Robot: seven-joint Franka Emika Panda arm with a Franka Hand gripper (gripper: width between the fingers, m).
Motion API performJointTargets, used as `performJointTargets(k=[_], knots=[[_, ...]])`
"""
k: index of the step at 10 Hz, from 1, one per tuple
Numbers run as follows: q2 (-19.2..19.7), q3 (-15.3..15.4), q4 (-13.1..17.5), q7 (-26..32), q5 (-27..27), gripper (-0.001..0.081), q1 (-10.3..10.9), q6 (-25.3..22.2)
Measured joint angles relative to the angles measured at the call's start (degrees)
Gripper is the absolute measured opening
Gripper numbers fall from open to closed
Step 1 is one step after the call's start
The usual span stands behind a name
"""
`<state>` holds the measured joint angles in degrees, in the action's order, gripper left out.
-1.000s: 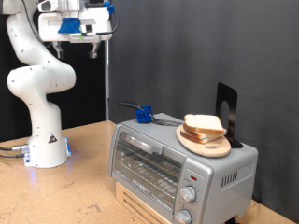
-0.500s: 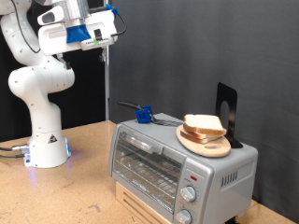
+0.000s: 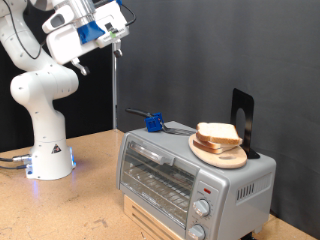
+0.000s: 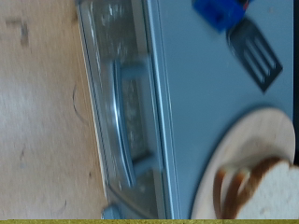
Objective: Make a piece of toast with the oven
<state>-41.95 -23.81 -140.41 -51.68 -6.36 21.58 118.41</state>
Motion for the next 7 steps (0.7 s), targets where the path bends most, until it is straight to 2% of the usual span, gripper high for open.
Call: performJointTargets(k=[1,3,5,6,7], knots=[[1.56,-0.3,-0.55,0.65,0.0,0.08,0.21,2.75],[4.83,-0.41,-0.66,0.68,0.0,0.08,0.24,5.19],[7.03,-0.27,-0.71,-3.03,-0.2,0.08,0.11,7.44],[7.0,-0.27,-0.71,-2.28,-0.19,0.08,0.11,7.39],[6.89,-0.86,-0.74,0.93,-0.57,0.08,0.63,7.03]])
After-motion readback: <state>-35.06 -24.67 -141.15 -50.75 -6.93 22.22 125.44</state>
